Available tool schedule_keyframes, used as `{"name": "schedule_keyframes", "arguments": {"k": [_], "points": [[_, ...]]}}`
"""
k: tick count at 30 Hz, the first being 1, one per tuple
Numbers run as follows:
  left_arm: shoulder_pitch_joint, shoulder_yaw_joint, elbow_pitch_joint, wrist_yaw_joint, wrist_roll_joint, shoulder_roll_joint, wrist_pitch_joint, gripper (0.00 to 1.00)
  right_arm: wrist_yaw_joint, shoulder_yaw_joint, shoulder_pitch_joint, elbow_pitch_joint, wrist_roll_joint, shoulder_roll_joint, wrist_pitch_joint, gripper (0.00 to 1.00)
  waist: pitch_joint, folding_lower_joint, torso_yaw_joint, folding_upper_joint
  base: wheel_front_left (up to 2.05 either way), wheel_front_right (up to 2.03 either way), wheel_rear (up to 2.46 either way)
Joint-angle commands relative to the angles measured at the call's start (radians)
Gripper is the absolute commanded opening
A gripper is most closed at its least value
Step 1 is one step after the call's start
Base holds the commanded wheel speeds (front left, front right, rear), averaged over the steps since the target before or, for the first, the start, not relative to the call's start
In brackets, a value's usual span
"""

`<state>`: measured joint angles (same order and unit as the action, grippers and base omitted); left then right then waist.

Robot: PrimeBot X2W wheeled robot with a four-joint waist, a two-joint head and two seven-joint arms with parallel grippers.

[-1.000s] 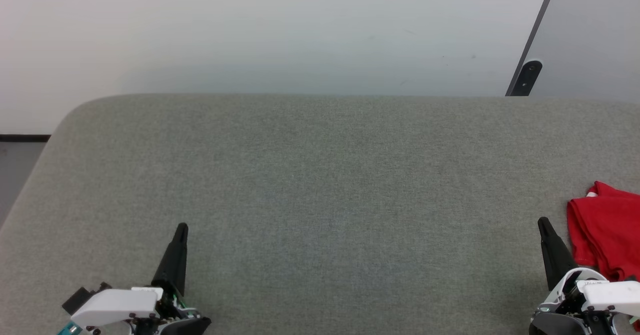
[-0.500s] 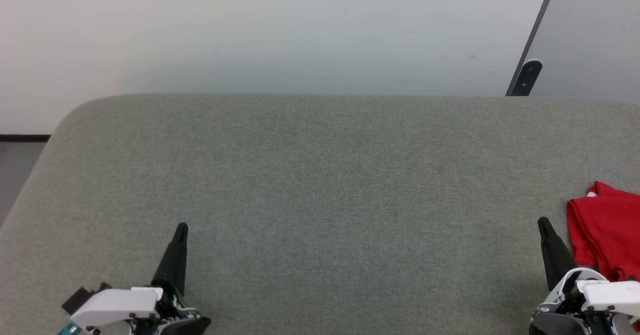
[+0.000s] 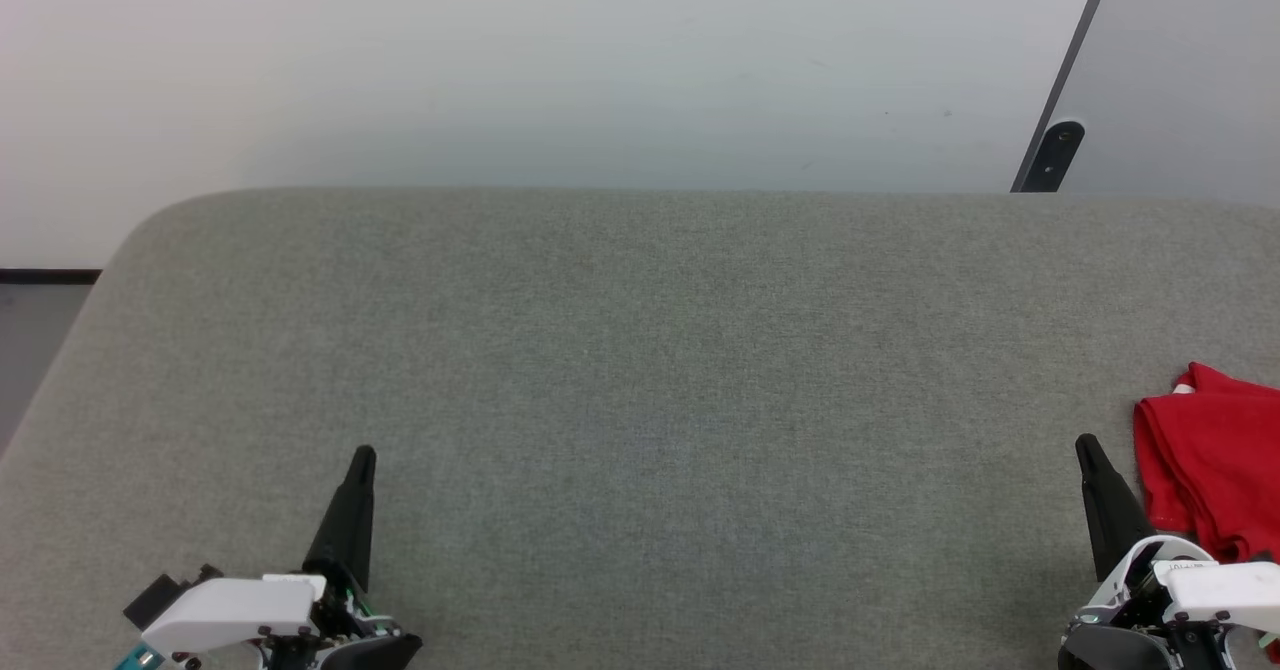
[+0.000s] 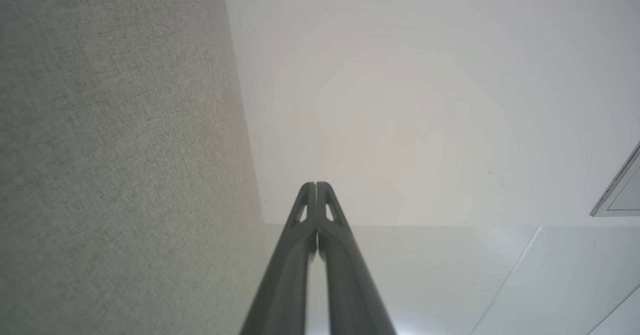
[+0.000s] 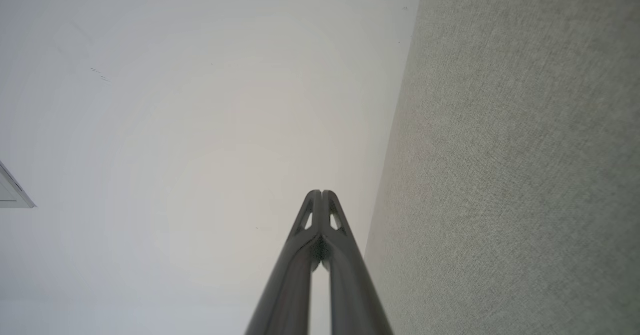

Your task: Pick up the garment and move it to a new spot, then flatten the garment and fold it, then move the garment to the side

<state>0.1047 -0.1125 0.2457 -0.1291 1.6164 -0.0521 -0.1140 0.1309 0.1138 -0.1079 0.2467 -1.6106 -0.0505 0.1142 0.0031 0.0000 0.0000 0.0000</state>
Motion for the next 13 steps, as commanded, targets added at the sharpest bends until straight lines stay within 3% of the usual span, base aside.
{"name": "schedule_keyframes", "arguments": {"k": [1,13], "points": [[0.010,-0.003,0.001,-0.005,-0.005,0.002,-0.002,0.00,0.000,0.001,-0.003,0.000,-0.005,0.003,-0.002,0.00,0.000,0.0000,0.000,0.0000,0.00,0.00,0.00],[0.010,-0.003,0.001,-0.005,-0.006,0.002,-0.002,0.00,0.000,0.001,-0.003,0.000,-0.005,0.003,-0.002,0.00,0.000,0.0000,0.000,0.0000,0.00,0.00,0.00]]}}
